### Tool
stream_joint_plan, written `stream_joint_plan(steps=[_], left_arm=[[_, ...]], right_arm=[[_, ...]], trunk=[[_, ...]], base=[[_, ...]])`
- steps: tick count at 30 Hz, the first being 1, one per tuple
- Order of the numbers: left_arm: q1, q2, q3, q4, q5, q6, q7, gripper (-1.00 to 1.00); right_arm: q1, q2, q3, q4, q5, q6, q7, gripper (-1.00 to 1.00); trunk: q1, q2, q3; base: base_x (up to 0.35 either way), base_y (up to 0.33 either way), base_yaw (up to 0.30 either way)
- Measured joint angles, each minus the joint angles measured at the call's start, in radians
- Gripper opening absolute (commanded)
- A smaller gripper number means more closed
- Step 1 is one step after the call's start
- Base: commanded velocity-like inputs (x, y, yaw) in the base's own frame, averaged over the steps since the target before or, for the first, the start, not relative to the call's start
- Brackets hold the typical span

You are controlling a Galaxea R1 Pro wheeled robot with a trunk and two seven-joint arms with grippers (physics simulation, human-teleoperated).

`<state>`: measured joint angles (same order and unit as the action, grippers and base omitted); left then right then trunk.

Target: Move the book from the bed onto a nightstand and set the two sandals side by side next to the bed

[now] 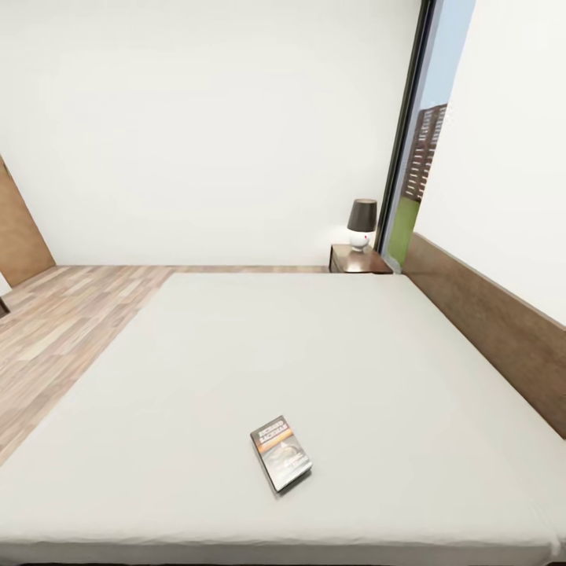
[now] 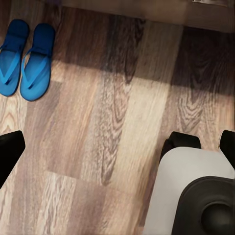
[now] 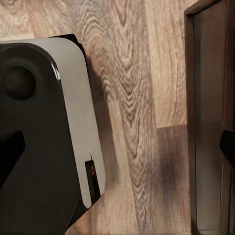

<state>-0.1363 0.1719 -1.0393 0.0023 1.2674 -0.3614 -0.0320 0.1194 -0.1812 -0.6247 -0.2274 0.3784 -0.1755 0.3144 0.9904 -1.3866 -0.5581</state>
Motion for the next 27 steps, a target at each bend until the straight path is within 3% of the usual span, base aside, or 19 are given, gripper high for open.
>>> stream_joint_plan(steps=[27], left_arm=[[0.000,0.001,0.000,-0.001,0.000,0.000,0.000,1.00]], right_arm=[[0.000,0.001,0.001,-0.001,0.000,0.000,0.000,1.00]], trunk=[[0.000,0.000,0.003]], base=[[0.038,-0.073,0.000]])
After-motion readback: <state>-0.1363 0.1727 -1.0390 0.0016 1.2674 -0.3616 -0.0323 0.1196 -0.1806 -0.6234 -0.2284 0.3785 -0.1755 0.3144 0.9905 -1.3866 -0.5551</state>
